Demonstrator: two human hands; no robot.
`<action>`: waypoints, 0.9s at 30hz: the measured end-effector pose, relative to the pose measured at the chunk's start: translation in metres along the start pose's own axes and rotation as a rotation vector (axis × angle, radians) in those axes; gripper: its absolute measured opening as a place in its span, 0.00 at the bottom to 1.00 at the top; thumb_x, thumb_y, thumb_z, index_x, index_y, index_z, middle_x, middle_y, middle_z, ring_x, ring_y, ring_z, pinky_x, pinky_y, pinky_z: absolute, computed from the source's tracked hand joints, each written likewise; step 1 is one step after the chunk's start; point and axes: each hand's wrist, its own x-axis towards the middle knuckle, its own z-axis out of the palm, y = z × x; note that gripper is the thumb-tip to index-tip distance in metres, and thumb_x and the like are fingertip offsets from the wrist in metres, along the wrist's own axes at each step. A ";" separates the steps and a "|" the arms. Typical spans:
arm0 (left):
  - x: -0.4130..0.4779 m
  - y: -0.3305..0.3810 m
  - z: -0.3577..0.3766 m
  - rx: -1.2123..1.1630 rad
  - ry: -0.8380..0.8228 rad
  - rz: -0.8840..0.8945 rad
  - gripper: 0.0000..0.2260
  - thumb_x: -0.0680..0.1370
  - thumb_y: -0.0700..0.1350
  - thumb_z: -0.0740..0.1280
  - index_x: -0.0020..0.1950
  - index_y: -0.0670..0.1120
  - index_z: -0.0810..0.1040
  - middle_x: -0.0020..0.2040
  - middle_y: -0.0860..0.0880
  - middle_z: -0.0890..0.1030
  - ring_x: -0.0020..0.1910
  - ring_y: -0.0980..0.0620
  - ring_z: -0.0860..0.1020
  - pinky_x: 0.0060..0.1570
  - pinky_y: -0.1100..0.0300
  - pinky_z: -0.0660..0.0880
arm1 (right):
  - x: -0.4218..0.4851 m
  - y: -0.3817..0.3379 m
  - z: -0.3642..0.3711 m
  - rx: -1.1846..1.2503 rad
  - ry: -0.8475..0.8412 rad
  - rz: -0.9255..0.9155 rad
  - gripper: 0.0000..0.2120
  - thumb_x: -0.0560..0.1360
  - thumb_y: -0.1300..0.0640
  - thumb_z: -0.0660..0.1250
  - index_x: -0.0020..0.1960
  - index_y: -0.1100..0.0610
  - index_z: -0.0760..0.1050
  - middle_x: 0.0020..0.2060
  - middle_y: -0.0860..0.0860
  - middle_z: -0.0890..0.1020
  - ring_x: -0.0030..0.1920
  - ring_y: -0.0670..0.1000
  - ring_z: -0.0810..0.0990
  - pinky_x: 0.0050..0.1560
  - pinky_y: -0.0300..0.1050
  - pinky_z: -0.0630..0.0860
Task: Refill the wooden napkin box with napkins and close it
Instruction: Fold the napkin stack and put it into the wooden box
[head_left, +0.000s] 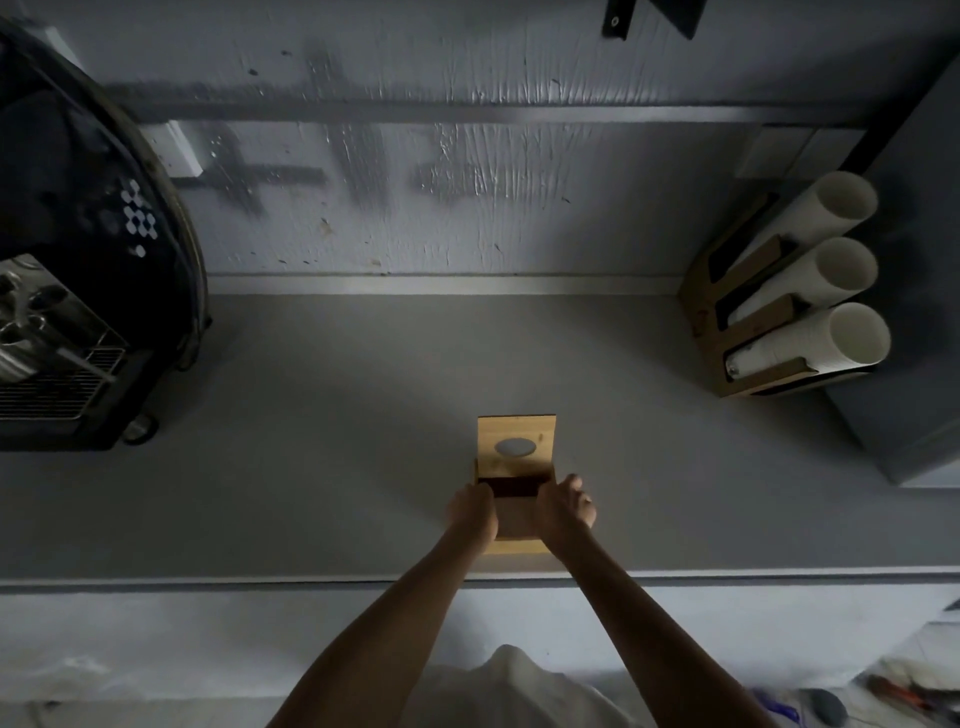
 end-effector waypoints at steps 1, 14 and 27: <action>-0.001 0.000 -0.001 -0.003 0.007 0.000 0.11 0.79 0.38 0.61 0.61 0.39 0.74 0.60 0.40 0.78 0.59 0.43 0.77 0.56 0.53 0.75 | 0.000 0.003 0.003 0.000 -0.016 -0.014 0.17 0.78 0.56 0.62 0.66 0.58 0.71 0.63 0.58 0.71 0.59 0.56 0.76 0.55 0.46 0.76; -0.006 0.000 -0.007 -0.024 -0.018 0.026 0.11 0.76 0.37 0.63 0.58 0.39 0.76 0.58 0.39 0.79 0.57 0.40 0.78 0.54 0.50 0.76 | -0.009 0.005 0.004 0.083 -0.013 -0.062 0.14 0.78 0.57 0.62 0.62 0.56 0.74 0.56 0.56 0.77 0.56 0.56 0.79 0.53 0.48 0.76; -0.049 0.000 -0.020 -0.391 0.255 0.138 0.12 0.78 0.41 0.58 0.57 0.44 0.77 0.54 0.45 0.79 0.55 0.44 0.78 0.53 0.52 0.76 | -0.033 0.013 -0.014 0.557 0.252 -0.258 0.12 0.77 0.63 0.58 0.52 0.57 0.80 0.46 0.54 0.83 0.39 0.52 0.79 0.35 0.33 0.70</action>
